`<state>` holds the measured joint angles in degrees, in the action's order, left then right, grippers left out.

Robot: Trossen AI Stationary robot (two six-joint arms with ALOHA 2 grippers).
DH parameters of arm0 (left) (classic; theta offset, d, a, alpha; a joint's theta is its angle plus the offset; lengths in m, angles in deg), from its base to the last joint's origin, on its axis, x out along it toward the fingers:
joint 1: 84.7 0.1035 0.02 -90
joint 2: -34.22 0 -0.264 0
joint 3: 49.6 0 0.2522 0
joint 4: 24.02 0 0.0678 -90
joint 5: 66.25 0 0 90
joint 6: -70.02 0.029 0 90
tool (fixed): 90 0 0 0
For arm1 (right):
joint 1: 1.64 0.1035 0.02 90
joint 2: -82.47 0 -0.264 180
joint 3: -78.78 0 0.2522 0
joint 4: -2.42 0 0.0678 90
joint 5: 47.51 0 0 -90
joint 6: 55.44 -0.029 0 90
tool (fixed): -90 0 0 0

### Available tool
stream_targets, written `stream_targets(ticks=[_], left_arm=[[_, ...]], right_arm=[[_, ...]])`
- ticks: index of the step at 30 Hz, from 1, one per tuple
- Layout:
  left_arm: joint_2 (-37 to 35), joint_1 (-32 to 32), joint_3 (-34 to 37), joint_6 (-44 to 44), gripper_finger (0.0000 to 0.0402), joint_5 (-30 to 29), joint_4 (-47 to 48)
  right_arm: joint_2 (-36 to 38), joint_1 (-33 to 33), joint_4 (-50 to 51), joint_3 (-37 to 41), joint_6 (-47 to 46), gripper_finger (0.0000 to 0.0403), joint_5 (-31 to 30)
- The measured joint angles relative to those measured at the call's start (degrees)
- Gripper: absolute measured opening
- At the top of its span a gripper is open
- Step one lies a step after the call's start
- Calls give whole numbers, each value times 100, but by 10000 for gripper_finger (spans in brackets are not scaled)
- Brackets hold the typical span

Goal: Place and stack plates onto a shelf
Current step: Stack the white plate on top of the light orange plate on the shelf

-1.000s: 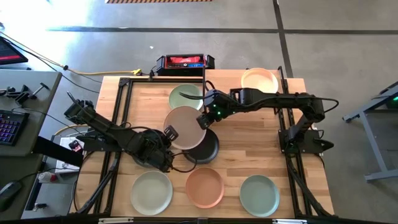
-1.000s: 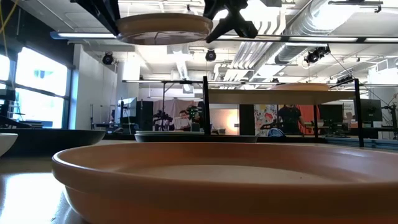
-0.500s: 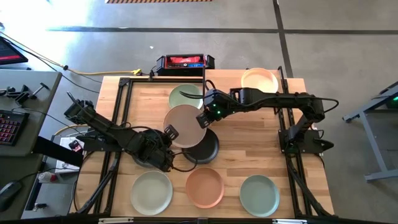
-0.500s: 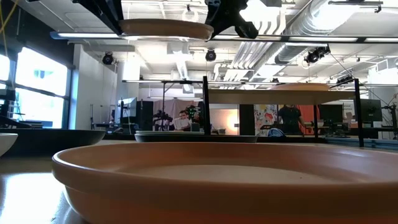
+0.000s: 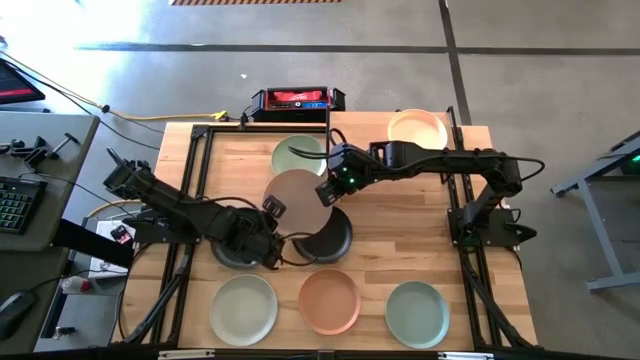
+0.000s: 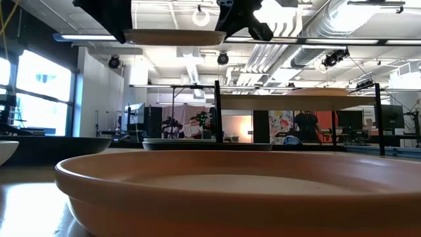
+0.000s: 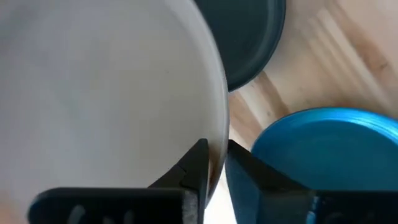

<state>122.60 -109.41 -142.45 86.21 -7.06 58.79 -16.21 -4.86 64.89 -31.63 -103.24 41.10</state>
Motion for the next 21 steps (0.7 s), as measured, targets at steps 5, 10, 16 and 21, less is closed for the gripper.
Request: stream_targets(ticks=[5, 10, 16, 21], left_arm=[[0, 82, 0, -549, 91, 417, -8], [0, 81, 0, -1134, 131, 335, -15], [0, 82, -239, -1468, 145, 130, 40], [0, 81, -558, -1513, 140, -156, 67]], right_arm=[[0, 0, 0, 0, -8, 1, 13], [0, -20, 95, 0, -21, 0, 1], [0, -145, 395, 0, -15, 0, 0], [4, -308, 604, 0, 201, 1, 56]])
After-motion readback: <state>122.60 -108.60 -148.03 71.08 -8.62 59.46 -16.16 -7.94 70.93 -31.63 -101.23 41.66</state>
